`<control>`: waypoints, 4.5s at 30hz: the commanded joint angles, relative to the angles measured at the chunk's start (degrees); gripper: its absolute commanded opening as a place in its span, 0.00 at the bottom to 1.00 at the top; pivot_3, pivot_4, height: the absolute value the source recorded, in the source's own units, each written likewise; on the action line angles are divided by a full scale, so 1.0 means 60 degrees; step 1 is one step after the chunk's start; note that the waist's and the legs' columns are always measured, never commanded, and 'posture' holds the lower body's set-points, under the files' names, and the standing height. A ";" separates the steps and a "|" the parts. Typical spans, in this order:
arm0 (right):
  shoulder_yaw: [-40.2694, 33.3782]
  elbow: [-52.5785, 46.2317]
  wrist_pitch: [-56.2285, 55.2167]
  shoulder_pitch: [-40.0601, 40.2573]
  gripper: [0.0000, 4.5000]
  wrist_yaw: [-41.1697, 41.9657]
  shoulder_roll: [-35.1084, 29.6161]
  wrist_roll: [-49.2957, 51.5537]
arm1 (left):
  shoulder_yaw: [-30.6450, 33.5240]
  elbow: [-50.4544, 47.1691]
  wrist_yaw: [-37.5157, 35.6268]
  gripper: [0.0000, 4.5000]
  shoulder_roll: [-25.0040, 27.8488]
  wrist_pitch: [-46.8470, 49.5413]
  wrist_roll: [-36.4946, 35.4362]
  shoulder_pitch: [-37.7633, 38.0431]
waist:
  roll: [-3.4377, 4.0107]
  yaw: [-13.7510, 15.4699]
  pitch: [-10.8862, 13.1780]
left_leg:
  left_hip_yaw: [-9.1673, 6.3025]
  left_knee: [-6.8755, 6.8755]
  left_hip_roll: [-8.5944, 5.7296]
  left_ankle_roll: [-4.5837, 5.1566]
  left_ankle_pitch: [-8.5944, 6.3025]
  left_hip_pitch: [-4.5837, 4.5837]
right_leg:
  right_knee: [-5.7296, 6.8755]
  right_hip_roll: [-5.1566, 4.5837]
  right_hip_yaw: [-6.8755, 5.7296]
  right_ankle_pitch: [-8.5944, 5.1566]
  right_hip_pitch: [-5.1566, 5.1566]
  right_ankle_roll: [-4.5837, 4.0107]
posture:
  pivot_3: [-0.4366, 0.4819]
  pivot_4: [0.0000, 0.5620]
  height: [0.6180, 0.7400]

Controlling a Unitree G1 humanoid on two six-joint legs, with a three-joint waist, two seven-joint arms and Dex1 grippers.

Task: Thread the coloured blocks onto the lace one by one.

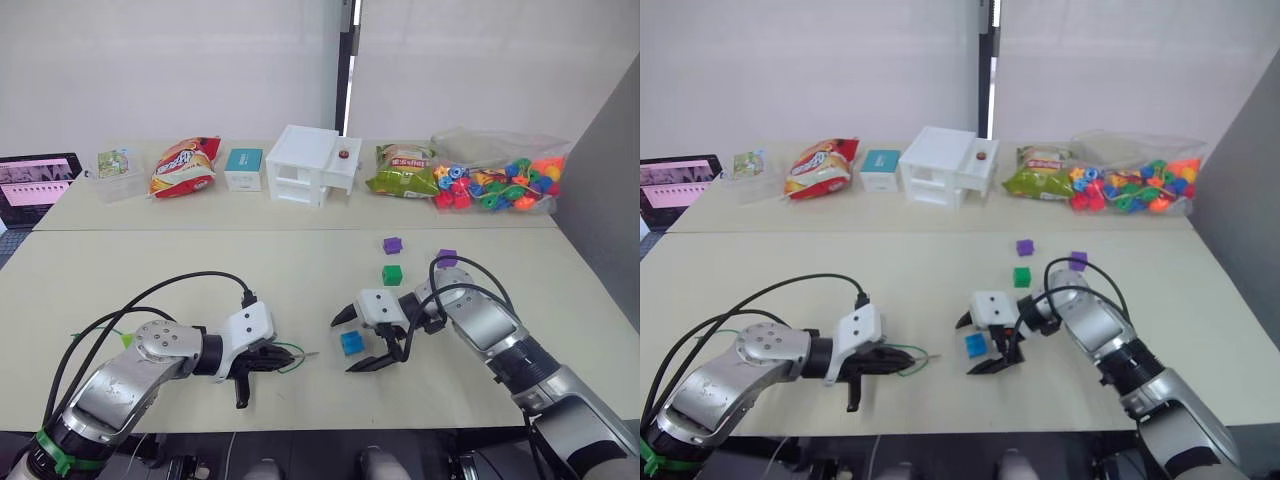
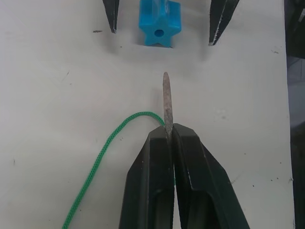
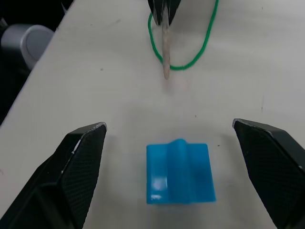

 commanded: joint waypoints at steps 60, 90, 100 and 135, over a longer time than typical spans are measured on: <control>-0.0208 -0.2493 0.3460 0.1228 0.31 -0.1887 0.0497 -0.0818 | -0.1702 0.0616 -0.0148 0.00 -0.0513 0.1038 0.0632 -0.2959 | -0.0001 -0.0007 -0.0001 | -0.0013 0.0025 -0.0011 -0.0001 0.0001 0.0017 | 0.0065 0.0004 -0.0001 0.0001 0.0004 -0.0002 | 0.48 0.27 1.00; -0.0409 -0.3195 0.3890 0.1586 0.31 -0.1796 0.0472 -0.0370 | -0.2012 0.1135 -0.0451 0.00 -0.1346 0.0339 0.0665 -0.2881 | -0.0002 0.0024 -0.0002 | -0.0015 0.0028 -0.0014 -0.0001 0.0001 0.0018 | 0.0062 0.0002 -0.0001 0.0001 0.0010 -0.0002 | 0.48 0.27 1.00; -0.0479 -0.2383 0.3323 0.1490 0.31 -0.1642 0.0487 -0.0502 | -0.1740 0.1441 -0.0931 0.00 -0.0823 -0.0321 0.0686 -0.2490 | -0.0002 -0.0018 -0.0002 | -0.0015 0.0025 -0.0012 -0.0001 0.0001 0.0024 | 0.0065 0.0004 -0.0001 0.0001 0.0009 -0.0002 | 0.48 0.27 1.00; -0.0442 -0.2116 0.3160 0.1463 0.31 -0.1446 0.0455 -0.0585 | -0.1392 0.1403 -0.0879 0.00 -0.1097 -0.0617 0.0414 -0.2087 | -0.0002 -0.0011 -0.0003 | -0.0014 0.0025 -0.0012 -0.0001 0.0001 0.0043 | 0.0068 0.0004 0.0001 0.0001 0.0026 -0.0002 | 0.48 0.27 1.00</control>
